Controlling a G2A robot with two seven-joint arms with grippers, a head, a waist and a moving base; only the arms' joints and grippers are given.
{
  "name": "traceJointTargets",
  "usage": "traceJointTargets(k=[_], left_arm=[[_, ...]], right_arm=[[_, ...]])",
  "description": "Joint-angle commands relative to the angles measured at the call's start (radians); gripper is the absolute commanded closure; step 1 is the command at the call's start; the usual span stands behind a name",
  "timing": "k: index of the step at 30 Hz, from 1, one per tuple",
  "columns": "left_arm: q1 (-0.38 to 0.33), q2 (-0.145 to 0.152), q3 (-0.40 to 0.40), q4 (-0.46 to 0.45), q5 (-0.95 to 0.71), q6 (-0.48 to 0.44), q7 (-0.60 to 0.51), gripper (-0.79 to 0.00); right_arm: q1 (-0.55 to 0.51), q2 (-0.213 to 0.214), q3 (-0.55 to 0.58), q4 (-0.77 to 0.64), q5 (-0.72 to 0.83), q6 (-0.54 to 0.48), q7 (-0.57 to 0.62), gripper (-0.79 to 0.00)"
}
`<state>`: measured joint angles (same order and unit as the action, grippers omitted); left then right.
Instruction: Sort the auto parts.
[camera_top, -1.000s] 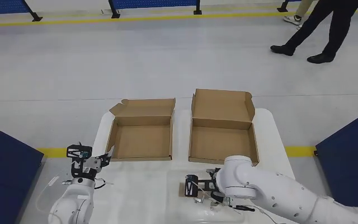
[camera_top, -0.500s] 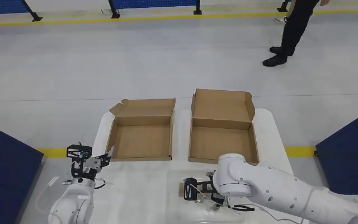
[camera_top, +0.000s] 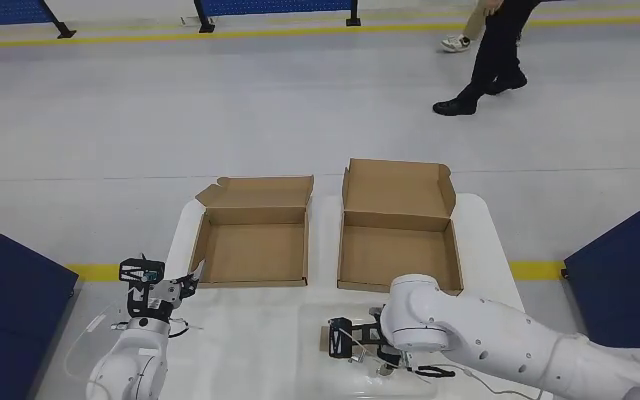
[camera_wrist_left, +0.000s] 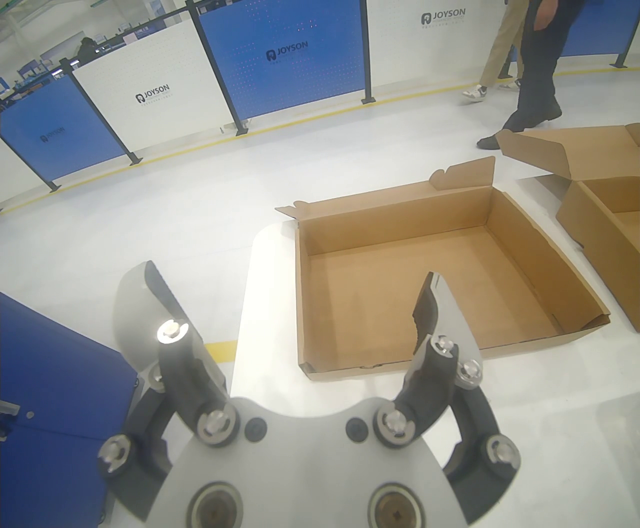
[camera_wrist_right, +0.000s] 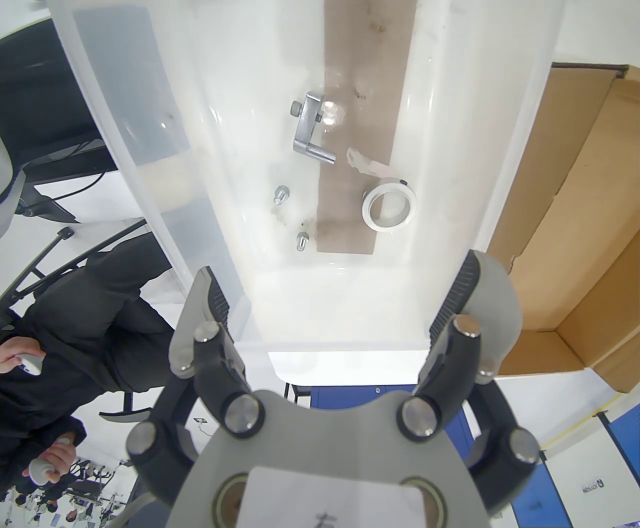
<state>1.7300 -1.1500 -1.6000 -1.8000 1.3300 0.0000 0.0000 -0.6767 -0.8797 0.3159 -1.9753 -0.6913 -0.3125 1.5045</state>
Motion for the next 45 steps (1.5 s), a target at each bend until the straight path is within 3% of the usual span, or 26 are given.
traceJointTargets(k=[1, 14, 45], left_arm=[[0.000, 0.000, 0.000, 0.000, 0.000, 0.000, 0.000, -0.785], [0.000, 0.000, 0.000, 0.000, 0.000, 0.000, 0.000, -0.785], [0.000, 0.000, 0.000, 0.000, 0.000, 0.000, 0.000, -0.785]], right_arm=[[-0.002, 0.003, -0.006, -0.009, 0.005, -0.009, -0.006, -0.785], [0.113, 0.046, -0.146, -0.009, 0.107, 0.008, 0.011, -0.785], [0.028, 0.038, -0.146, 0.062, 0.015, -0.056, -0.053, -0.785]])
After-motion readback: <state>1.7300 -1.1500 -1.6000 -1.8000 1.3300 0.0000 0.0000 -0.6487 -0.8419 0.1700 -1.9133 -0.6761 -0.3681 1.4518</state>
